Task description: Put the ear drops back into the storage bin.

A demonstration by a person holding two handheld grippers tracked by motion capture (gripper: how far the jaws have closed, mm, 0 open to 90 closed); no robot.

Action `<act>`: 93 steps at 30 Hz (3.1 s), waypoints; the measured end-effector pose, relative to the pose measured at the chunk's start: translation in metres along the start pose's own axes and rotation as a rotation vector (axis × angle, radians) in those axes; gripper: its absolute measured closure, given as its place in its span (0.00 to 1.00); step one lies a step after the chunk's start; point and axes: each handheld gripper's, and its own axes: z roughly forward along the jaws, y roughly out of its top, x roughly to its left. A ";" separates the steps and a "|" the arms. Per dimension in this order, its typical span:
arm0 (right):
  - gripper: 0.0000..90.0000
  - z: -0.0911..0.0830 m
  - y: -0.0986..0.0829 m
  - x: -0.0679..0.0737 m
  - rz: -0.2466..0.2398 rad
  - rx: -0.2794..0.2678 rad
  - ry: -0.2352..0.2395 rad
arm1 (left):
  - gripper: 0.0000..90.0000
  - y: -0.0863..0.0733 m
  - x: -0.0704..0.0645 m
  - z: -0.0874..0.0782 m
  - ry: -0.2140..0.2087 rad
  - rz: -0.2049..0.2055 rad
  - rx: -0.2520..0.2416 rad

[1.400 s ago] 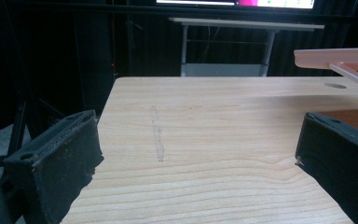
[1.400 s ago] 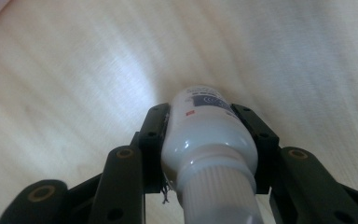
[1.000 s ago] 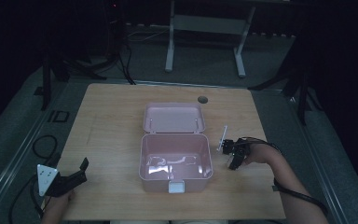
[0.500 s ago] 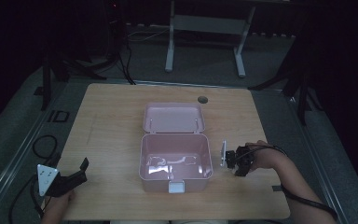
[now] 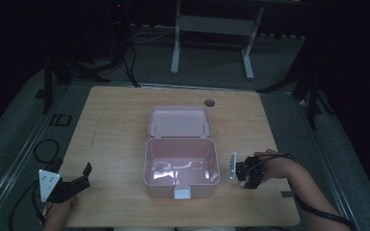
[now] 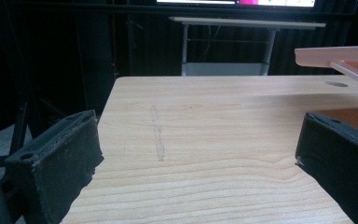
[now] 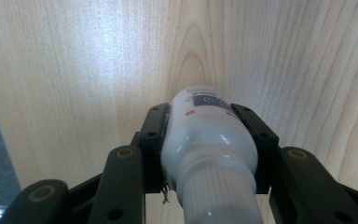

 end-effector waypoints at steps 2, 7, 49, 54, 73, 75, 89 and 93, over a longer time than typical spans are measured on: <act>0.66 -0.005 0.001 0.001 -0.012 0.006 0.005 | 0.00 0.000 0.000 0.000 0.002 0.000 0.000; 0.66 -0.015 0.003 0.002 -0.013 0.003 -0.002 | 0.00 0.000 0.000 0.000 0.002 0.000 -0.001; 0.66 -0.160 0.071 0.014 -0.104 -0.064 -0.055 | 0.00 0.000 0.000 0.000 0.000 -0.006 -0.002; 0.66 -0.160 0.084 0.012 -0.121 -0.085 -0.056 | 0.00 0.000 0.001 0.000 0.000 -0.010 -0.001; 0.66 -0.109 0.134 -0.007 -0.154 -0.053 -0.022 | 0.00 0.000 0.001 0.000 -0.004 -0.009 -0.001; 0.66 -0.100 0.137 -0.010 -0.150 -0.043 -0.022 | 0.00 0.000 0.001 0.000 -0.005 -0.009 -0.002; 0.66 -0.059 0.146 -0.026 -0.122 -0.028 0.011 | 0.00 0.000 0.001 0.000 -0.006 -0.009 -0.001; 0.66 -0.049 0.151 -0.025 -0.124 -0.029 0.019 | 0.00 0.000 0.001 0.000 -0.007 -0.009 0.000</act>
